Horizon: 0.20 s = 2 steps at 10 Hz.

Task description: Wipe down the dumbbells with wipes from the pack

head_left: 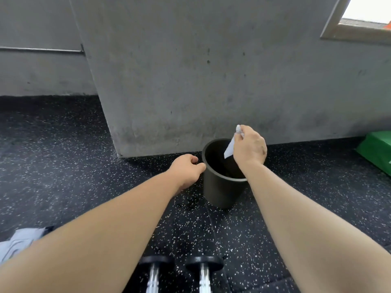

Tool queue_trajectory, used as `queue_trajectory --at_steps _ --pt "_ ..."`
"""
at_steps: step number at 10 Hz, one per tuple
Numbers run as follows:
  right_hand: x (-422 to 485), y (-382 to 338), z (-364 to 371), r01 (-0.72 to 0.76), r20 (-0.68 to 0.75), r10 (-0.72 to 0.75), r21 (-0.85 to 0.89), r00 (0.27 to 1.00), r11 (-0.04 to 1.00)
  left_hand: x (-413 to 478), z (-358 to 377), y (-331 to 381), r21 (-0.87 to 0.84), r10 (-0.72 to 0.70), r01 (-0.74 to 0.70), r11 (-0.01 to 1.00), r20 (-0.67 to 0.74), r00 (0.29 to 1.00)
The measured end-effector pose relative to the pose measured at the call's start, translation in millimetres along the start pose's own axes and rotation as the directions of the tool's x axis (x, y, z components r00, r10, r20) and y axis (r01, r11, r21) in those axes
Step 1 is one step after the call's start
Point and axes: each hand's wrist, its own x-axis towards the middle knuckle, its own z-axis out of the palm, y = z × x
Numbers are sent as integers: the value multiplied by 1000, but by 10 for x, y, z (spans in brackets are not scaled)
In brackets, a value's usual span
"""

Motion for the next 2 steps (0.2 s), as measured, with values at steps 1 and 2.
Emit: queue_trajectory --at_steps 1,2 --pt "240 270 199 -39 211 68 -141 975 989 212 5 -99 59 22 -23 998 14 1000" --pt "238 415 238 -74 290 119 -160 950 984 259 -45 -147 107 36 -37 994 6 999"
